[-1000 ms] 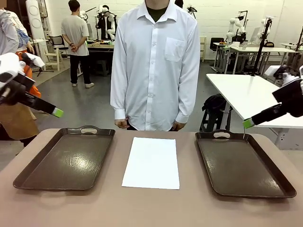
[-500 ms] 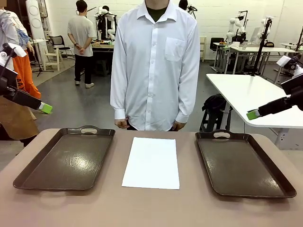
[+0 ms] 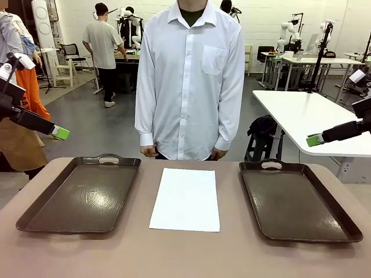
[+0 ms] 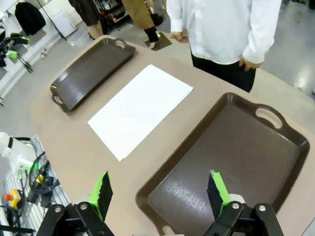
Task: Sort the A4 documents.
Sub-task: Receive the A4 Paper.
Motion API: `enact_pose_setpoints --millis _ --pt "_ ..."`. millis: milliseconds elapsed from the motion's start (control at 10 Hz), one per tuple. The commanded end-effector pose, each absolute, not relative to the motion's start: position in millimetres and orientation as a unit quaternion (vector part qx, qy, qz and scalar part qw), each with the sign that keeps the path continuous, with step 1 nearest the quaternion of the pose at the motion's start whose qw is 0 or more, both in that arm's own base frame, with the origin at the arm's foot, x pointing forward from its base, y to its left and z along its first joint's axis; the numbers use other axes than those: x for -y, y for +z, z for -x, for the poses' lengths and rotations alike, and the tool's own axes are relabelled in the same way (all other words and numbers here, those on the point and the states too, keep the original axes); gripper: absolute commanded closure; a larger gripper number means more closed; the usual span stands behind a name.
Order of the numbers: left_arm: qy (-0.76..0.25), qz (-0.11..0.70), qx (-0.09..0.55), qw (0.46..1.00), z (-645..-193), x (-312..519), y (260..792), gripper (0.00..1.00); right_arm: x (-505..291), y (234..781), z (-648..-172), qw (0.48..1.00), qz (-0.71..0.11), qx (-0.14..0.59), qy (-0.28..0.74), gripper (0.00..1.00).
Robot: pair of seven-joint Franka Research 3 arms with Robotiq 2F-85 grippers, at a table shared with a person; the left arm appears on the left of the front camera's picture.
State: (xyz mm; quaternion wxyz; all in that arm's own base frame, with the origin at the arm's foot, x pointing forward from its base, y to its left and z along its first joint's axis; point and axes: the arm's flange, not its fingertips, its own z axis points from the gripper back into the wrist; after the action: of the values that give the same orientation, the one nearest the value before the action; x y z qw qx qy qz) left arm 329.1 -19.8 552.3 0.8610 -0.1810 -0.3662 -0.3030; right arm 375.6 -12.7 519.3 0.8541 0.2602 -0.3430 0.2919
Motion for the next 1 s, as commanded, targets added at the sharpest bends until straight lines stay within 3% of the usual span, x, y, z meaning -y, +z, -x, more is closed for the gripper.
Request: enact_pose_setpoints --millis 0,600,700,900 --pt "-0.312 0.188 0.371 0.854 -305.6 27.7 521.7 0.0 11.1 515.0 -376.3 0.848 -0.255 0.343 0.313 0.0" --pt "-0.289 0.195 0.369 0.862 -305.8 24.1 517.3 0.0 2.3 515.7 -380.1 0.851 -0.232 0.335 0.331 0.0" --pt "-0.303 0.185 0.362 0.862 -330.1 23.6 550.4 0.0 4.7 516.2 -374.6 0.857 -0.239 0.329 0.315 0.0" --pt "-0.303 0.185 0.362 0.862 -330.1 23.6 550.4 0.0 4.7 516.2 -374.6 0.857 -0.239 0.329 0.315 0.0"
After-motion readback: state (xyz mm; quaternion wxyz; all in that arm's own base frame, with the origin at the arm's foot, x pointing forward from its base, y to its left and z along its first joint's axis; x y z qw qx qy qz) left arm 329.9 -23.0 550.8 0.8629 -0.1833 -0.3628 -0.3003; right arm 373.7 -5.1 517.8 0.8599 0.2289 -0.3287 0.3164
